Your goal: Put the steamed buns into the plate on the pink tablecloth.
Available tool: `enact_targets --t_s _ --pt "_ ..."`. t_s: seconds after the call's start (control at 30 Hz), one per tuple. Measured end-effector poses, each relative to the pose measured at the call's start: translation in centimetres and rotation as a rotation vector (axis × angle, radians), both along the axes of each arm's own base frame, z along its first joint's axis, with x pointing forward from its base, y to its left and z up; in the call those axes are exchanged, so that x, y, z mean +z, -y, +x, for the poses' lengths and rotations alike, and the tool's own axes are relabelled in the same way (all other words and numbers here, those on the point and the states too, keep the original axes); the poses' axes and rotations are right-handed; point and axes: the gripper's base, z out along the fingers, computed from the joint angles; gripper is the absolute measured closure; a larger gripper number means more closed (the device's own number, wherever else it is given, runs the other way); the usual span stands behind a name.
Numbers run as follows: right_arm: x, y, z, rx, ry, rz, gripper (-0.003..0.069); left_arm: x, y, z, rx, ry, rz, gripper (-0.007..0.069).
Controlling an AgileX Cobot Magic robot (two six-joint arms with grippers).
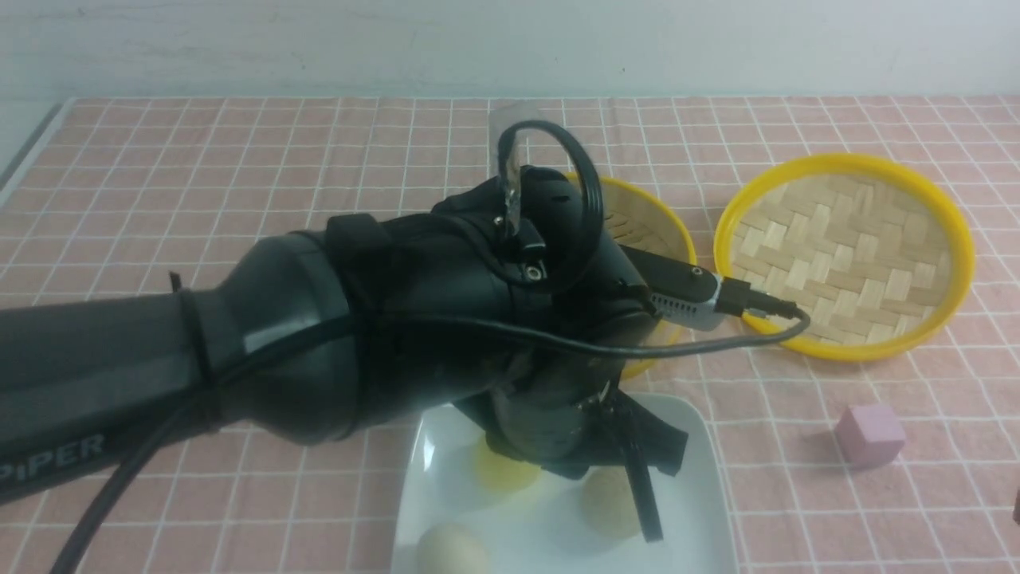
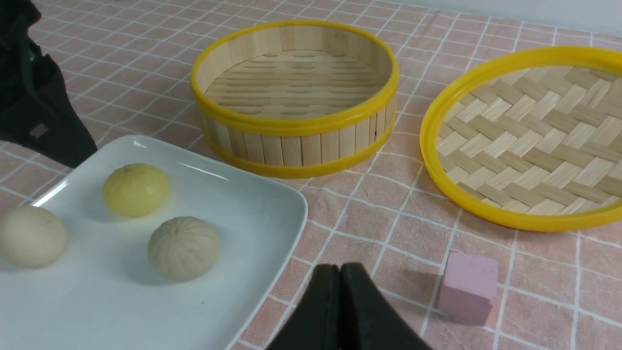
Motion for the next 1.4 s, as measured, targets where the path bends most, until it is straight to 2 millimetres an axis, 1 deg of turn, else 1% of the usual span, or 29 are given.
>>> enact_targets --t_s 0.1,0.17,0.2,0.27,0.3,0.33,0.37,0.43,0.47,0.5,0.53,0.57,0.63,0.7,0.83,0.87,0.9,0.93,0.97,1.1,1.13,1.17,1.2,1.23,1.3,1.4 --pt "-0.9 0.2 -0.5 -0.002 0.014 -0.001 0.0647 0.1 0.1 0.1 -0.006 0.012 -0.015 0.0525" --pt "-1.9 0.4 -0.8 -0.025 0.038 -0.018 0.0645 0.1 0.2 0.2 -0.014 0.028 -0.024 0.0525" --pt "-2.0 0.5 -0.8 -0.032 0.04 -0.026 0.0644 0.1 0.3 0.2 -0.015 0.03 -0.024 0.0525" --pt "-2.9 1.0 -1.0 -0.078 0.059 -0.073 0.0643 0.2 0.3 0.3 -0.02 0.042 -0.023 0.0525" --pt "-3.9 1.5 -1.0 -0.137 0.07 -0.142 0.0642 0.2 0.2 0.4 -0.032 0.053 -0.015 0.0525" --pt "-3.8 1.5 -1.0 -0.138 0.074 -0.149 0.0642 0.3 0.2 0.4 -0.034 0.056 -0.014 0.0525" --pt "-4.3 1.8 -1.0 -0.169 0.079 -0.191 0.0642 0.4 0.1 0.4 -0.043 0.061 -0.011 0.0525" --pt "-5.6 2.4 -1.0 -0.232 0.076 -0.28 0.0638 1.3 -0.2 0.2 -0.06 0.082 -0.018 0.0525" --pt "-6.1 2.7 -0.9 -0.258 0.077 -0.315 0.0637 2.1 -0.6 0.1 -0.065 0.104 -0.028 0.0525" --pt "-6.3 2.7 -0.9 -0.26 0.074 -0.315 0.0637 2.1 -0.6 0.1 -0.065 0.104 -0.028 0.0525" --pt "-6.7 2.8 -0.9 -0.272 0.077 -0.335 0.0636 2.5 -0.8 0.0 -0.066 0.116 -0.033 0.0525" --pt "-7.3 3.0 -0.8 -0.292 0.073 -0.36 0.0635 3.6 -1.4 -0.2 -0.069 0.147 -0.035 0.0525" --pt "-8.0 3.2 -0.7 -0.307 0.06 -0.386 0.0633 4.7 -2.2 -0.3 -0.07 0.183 -0.031 0.0525" --pt "-8.0 3.4 -0.5 -0.341 0.094 -0.402 0.0628 6.4 -3.7 -0.6 -0.06 0.238 0.015 0.0525" --pt "-8.0 3.5 -0.5 -0.353 0.101 -0.413 0.0626 8.5 -6.3 -1.2 -0.012 0.279 0.077 0.0545" --pt "-8.0 3.5 -0.5 -0.354 0.105 -0.413 0.0626 9.4 -7.4 -1.6 0.011 0.29 0.09 0.056" --pt "-7.9 3.5 -0.5 -0.354 0.105 -0.413 0.0626 9.4 -7.4 -1.6 0.013 0.29 0.091 0.0563" --pt "-7.9 3.5 -0.5 -0.354 0.107 -0.413 0.0626 10.2 -8.3 -1.9 0.028 0.303 0.093 0.0576" --pt "-8.0 3.5 -0.5 -0.355 0.11 -0.412 0.0626 11.5 -9.6 -2.6 0.043 0.331 0.072 0.0593" --pt "-7.9 3.5 -0.5 -0.356 0.111 -0.418 0.062 14.6 -12.8 -4.6 0.07 0.397 -0.022 0.0606" --pt "-7.9 3.5 -0.5 -0.356 0.111 -0.418 0.062 14.9 -13.1 -4.8 0.072 0.403 -0.032 0.0606" --pt "-7.9 3.5 -0.5 -0.356 0.111 -0.418 0.0618 15.9 -14.4 -5.6 0.082 0.423 -0.07 0.0606" --pt "-7.9 3.5 -0.5 -0.356 0.111 -0.418 0.0616 16.2 -14.8 -5.9 0.085 0.429 -0.085 0.0606" --pt "-7.9 3.5 -0.5 -0.356 0.111 -0.418 0.0615 16.8 -15.6 -6.5 0.09 0.443 -0.116 0.0606" --pt "-7.9 3.5 -0.5 -0.356 0.111 -0.418 0.0611 17.4 -17.0 -7.4 0.096 0.458 -0.157 0.0606" --pt "-8.0 3.5 -0.5 -0.355 0.107 -0.413 0.0607 17.1 -18.4 -8.4 0.096 0.456 -0.18 0.0606"
